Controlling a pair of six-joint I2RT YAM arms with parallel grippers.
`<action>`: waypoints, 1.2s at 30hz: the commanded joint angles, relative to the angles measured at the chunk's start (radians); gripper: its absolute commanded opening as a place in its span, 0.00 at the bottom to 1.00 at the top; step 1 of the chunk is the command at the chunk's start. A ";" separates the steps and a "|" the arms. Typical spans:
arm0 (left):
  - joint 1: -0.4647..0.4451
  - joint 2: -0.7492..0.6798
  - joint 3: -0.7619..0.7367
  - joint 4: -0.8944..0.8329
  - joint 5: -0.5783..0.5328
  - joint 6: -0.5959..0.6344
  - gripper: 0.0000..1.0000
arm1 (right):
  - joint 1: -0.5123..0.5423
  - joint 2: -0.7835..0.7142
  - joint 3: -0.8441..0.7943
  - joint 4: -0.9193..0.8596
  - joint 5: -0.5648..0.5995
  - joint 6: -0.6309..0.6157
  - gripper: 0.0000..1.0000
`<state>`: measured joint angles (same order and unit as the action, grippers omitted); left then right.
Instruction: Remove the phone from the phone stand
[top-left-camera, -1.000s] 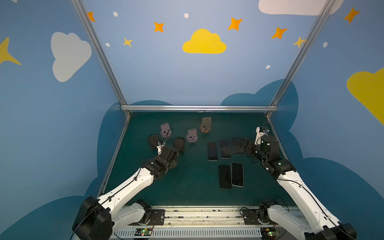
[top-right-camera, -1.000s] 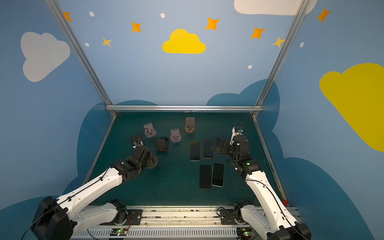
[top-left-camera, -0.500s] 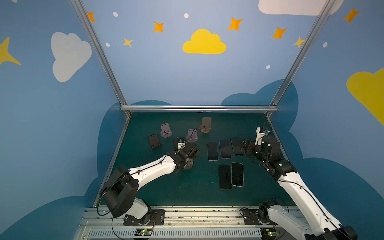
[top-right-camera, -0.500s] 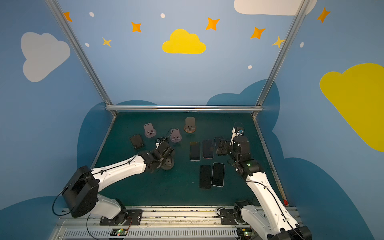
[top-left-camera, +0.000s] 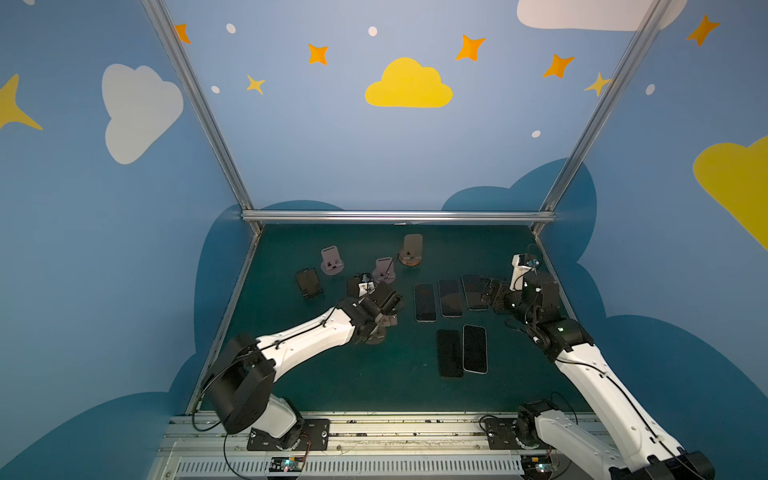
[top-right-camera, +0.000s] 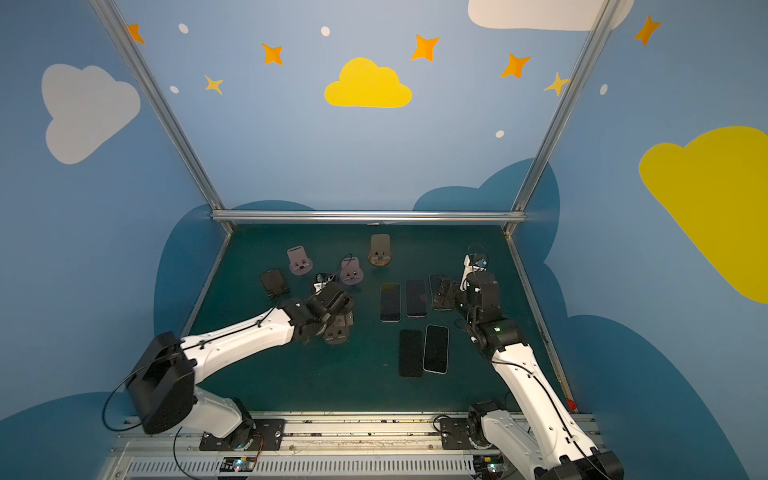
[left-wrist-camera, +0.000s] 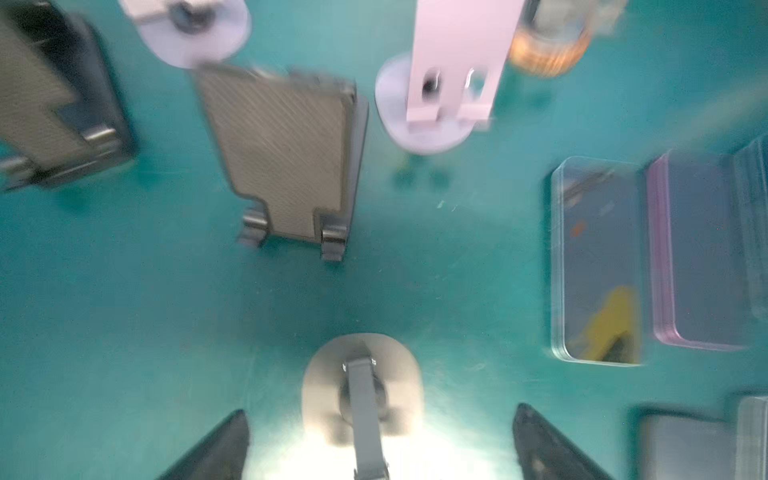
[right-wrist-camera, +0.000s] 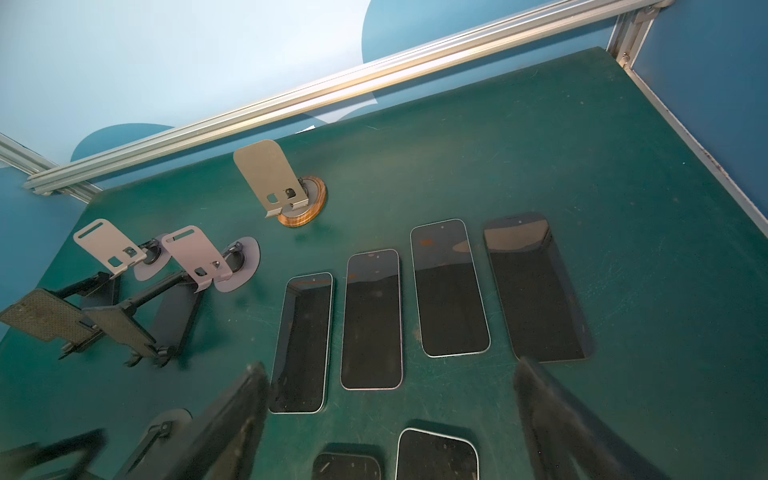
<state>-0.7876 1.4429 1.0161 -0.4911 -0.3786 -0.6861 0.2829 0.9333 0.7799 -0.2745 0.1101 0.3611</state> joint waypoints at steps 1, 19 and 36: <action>-0.001 -0.163 0.017 -0.050 -0.083 0.056 1.00 | -0.002 -0.005 -0.001 -0.009 -0.006 -0.007 0.92; 0.569 -0.596 -0.615 0.788 -0.085 0.521 1.00 | 0.001 0.066 -0.217 0.353 0.176 -0.018 0.94; 0.825 -0.064 -0.605 1.118 0.251 0.578 1.00 | -0.113 0.401 -0.204 0.492 -0.043 -0.448 0.95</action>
<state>0.0128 1.3548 0.3923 0.5385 -0.2340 -0.0872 0.1822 1.2732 0.5983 0.1177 0.1032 -0.0376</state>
